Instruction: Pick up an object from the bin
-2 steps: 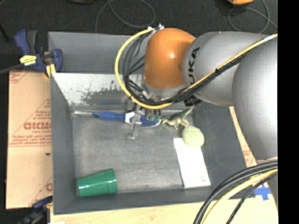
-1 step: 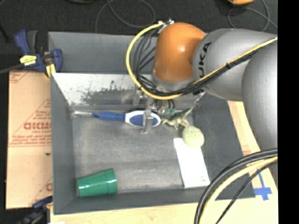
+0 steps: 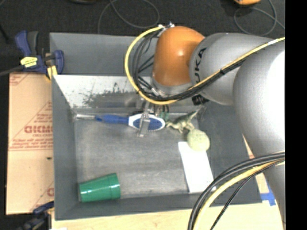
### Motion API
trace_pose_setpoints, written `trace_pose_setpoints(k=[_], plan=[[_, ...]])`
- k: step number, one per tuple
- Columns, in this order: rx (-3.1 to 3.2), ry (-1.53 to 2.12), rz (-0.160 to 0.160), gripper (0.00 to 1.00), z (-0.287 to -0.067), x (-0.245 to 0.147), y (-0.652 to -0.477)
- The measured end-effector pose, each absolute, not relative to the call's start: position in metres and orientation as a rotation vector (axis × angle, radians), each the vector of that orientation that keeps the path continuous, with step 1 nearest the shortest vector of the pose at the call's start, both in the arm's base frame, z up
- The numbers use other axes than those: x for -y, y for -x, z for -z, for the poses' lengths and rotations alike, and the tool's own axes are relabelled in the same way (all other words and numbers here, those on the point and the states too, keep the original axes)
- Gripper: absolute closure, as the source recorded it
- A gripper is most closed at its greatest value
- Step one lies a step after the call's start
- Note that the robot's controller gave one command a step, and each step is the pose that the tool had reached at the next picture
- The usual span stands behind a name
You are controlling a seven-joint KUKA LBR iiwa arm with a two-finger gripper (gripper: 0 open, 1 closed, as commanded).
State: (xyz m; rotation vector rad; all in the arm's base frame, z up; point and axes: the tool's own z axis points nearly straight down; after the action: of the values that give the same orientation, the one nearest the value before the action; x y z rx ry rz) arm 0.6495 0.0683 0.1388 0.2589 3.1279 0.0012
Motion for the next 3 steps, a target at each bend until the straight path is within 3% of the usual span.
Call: trace_pose_setpoints(k=[1,2,3], plan=[[-3.142,-0.081,0.001,0.0,-0.067,-0.051,-0.644],[-3.118,-0.338,-0.002,1.0,-0.071,-0.062,-0.654],[-3.118,-0.338,-0.002,1.0,-0.071,-0.062,-0.654]])
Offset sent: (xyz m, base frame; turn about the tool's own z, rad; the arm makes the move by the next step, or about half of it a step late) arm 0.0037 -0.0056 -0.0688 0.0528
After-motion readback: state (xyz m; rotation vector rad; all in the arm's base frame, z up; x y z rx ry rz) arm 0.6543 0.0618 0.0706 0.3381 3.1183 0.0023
